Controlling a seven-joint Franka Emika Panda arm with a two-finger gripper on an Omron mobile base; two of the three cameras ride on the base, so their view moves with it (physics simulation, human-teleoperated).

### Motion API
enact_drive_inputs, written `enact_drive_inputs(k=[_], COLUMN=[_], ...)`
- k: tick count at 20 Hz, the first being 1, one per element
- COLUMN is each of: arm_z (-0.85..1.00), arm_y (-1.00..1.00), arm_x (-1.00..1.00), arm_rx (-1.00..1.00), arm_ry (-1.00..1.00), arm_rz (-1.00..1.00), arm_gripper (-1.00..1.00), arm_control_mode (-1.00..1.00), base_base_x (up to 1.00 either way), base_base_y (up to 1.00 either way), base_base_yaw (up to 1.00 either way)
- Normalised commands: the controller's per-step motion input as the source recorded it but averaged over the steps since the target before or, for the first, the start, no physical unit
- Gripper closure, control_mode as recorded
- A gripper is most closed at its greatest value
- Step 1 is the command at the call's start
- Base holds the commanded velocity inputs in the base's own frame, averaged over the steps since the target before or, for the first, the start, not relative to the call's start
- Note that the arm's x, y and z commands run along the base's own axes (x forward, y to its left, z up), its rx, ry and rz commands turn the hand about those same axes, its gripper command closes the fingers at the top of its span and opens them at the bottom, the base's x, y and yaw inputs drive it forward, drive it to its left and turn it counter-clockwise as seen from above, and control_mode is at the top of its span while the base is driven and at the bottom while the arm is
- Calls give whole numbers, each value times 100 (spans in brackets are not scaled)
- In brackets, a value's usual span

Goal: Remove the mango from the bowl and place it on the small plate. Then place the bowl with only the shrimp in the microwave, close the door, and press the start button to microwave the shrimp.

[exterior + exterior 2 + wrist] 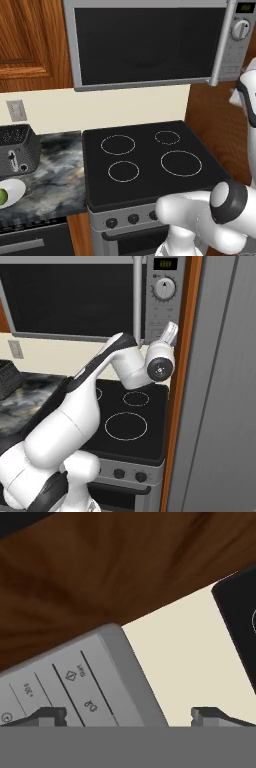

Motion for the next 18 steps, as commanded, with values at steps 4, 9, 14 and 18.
enact_drive_inputs(k=[4,9,14,18], arm_z=[-3,-13,-3,0], arm_y=[-20,-14,-25,-37], arm_x=[32,34,28,11], arm_rx=[5,5,5,4], arm_ry=[0,1,0,0], arm_rz=[0,0,0,0], arm_gripper=[-100,-100,-100,-100], arm_control_mode=[-100,-100,-100,-100], base_base_x=[0,0,0,0], base_base_y=[0,0,0,0], base_base_yaw=[0,0,0,0])
